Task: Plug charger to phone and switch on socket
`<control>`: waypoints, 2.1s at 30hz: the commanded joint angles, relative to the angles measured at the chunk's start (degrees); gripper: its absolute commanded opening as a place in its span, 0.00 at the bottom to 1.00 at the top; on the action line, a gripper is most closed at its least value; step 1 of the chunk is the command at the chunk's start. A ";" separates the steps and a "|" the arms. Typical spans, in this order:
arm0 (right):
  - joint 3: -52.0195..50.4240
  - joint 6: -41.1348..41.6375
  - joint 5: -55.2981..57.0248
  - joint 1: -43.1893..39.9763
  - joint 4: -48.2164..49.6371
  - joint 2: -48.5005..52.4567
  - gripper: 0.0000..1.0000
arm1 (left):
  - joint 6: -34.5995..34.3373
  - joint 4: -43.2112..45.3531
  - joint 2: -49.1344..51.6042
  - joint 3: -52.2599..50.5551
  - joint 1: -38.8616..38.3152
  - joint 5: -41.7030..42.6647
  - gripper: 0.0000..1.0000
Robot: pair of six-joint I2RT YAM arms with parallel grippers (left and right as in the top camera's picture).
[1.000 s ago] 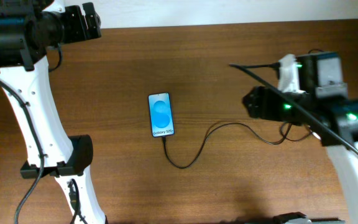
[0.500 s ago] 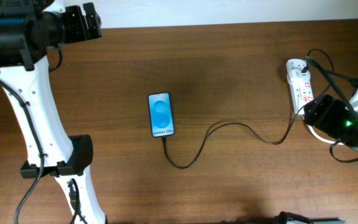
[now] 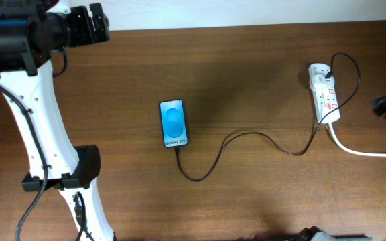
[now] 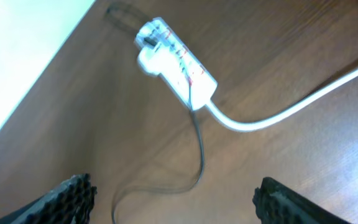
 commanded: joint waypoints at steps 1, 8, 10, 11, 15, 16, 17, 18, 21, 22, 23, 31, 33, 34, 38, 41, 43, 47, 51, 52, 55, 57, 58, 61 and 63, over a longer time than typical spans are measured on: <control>0.55 -0.90 -5.22 -6.29 4.13 5.99 0.86 | 0.07 0.00 -0.28 0.44 -0.02 0.20 0.99; 0.55 1.75 -6.78 -8.13 17.94 22.86 0.87 | 0.07 0.02 -0.28 0.44 0.00 0.17 0.99; 0.55 1.70 -8.09 -6.84 21.99 26.62 0.87 | 0.07 0.02 -0.28 0.44 -0.02 0.17 0.99; 0.55 1.68 -8.02 -5.95 24.06 28.20 0.87 | 0.07 0.00 -0.28 0.44 -0.02 0.17 0.99; 0.55 1.49 -6.45 -1.51 31.80 31.98 0.87 | 0.07 0.00 -0.28 0.44 -0.02 0.17 0.99; 0.55 1.49 -3.63 0.04 33.38 32.87 0.87 | 0.07 0.02 -0.28 0.44 -0.02 0.17 0.99; 0.55 1.49 -2.14 1.20 34.23 33.64 0.87 | 0.07 0.00 -0.28 0.44 -0.02 0.17 0.99; 0.55 1.40 -1.70 2.38 35.01 34.62 0.87 | 0.07 0.00 -0.28 0.44 0.00 0.17 0.99; 0.55 1.44 -0.50 4.63 36.74 37.22 0.87 | 0.07 0.02 -0.28 0.44 -0.02 0.17 0.99; 0.55 1.42 0.94 5.62 37.40 38.49 0.87 | 0.07 0.00 -0.28 0.44 -0.02 0.17 0.99; 0.55 1.20 1.33 6.12 37.86 39.32 0.87 | 0.07 0.00 -0.28 0.44 -0.02 0.17 0.99; 0.52 1.05 1.81 6.91 38.47 46.56 0.87 | 0.07 0.00 -0.28 0.44 -0.02 0.17 0.99; 0.52 1.03 1.66 7.30 38.93 47.58 0.87 | 0.07 0.02 -0.28 0.44 -0.02 0.17 0.99; 0.52 1.03 1.68 7.80 39.28 48.11 0.87 | 0.07 0.00 -0.28 0.44 -0.02 0.20 0.99; 0.52 -0.07 2.86 9.90 40.02 48.65 0.87 | 0.07 0.02 -0.28 0.44 -0.02 0.17 0.99; 0.48 -0.04 5.20 10.99 39.82 48.68 0.87 | 0.07 0.00 -0.28 0.44 -0.02 0.17 0.99; 0.48 -0.07 5.84 11.67 39.74 48.74 0.87 | 0.07 0.02 -0.28 0.44 -0.02 0.17 0.99; 0.48 -0.04 5.84 11.72 38.38 48.74 0.87 | 0.07 0.02 -0.28 0.44 -0.02 0.17 0.99; 0.48 -0.04 5.79 11.72 37.29 48.74 0.87 | 0.07 0.02 -0.28 0.44 -0.02 0.17 0.99; 0.48 -0.04 5.81 11.72 36.92 48.74 0.87 | 0.07 0.00 -0.28 0.44 -0.02 0.17 0.99; 0.42 -0.07 5.81 11.72 36.02 48.74 0.87 | 0.07 0.00 -0.28 0.44 -0.02 0.17 0.99; 0.09 -0.04 5.84 11.72 35.60 48.74 0.87 | 0.07 0.02 -0.28 0.44 0.00 0.17 0.99; -0.26 -0.04 5.84 11.78 35.67 48.74 0.88 | 0.07 0.00 -0.28 0.44 -0.02 0.17 0.99; -0.66 -0.07 7.32 12.46 35.65 48.74 0.87 | 0.07 0.02 -0.28 0.44 -0.02 0.17 0.99; -0.66 -0.04 7.89 13.62 35.58 48.74 0.88 | 0.07 0.00 -0.28 0.44 0.00 0.17 0.99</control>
